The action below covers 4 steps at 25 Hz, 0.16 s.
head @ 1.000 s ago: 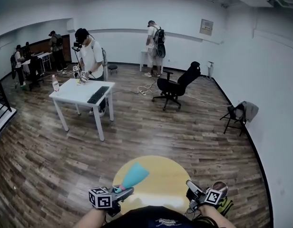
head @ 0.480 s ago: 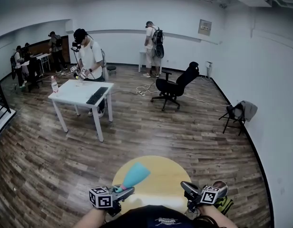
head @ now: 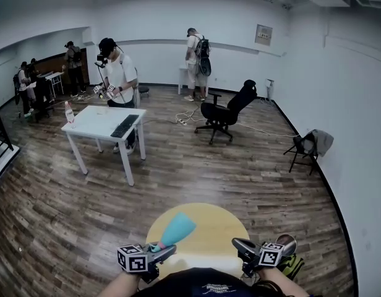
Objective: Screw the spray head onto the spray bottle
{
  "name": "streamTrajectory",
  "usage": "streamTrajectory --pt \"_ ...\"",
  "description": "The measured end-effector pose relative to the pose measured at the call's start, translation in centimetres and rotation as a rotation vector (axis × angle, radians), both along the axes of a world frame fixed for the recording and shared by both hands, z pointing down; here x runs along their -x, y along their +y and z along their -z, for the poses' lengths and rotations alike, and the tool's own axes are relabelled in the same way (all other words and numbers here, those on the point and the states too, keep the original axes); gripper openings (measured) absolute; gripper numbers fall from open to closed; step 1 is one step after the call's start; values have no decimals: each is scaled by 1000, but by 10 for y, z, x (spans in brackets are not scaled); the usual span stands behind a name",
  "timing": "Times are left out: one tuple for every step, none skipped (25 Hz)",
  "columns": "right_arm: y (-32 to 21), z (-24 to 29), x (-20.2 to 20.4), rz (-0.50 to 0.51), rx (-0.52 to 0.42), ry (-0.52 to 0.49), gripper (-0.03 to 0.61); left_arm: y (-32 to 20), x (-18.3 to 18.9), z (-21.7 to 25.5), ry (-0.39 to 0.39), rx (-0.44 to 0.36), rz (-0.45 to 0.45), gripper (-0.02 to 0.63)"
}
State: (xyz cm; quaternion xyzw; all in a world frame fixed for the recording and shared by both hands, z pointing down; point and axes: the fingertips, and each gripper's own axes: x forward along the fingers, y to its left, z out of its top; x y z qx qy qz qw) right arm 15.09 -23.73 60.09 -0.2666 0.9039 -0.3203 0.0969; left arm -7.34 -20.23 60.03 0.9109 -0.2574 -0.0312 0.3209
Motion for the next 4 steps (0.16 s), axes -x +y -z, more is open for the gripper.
streamTrajectory --pt "0 0 -2 0 0 0 14 0 -2 -1 -2 1 0 115" --pt "1 -1 -3 0 0 1 14 1 -3 -2 -3 2 0 115" --pt "1 -2 -4 0 0 2 14 1 -4 -2 -3 3 -1 115" --pt "1 -2 -5 0 1 4 14 1 -6 -3 -3 5 -1 114"
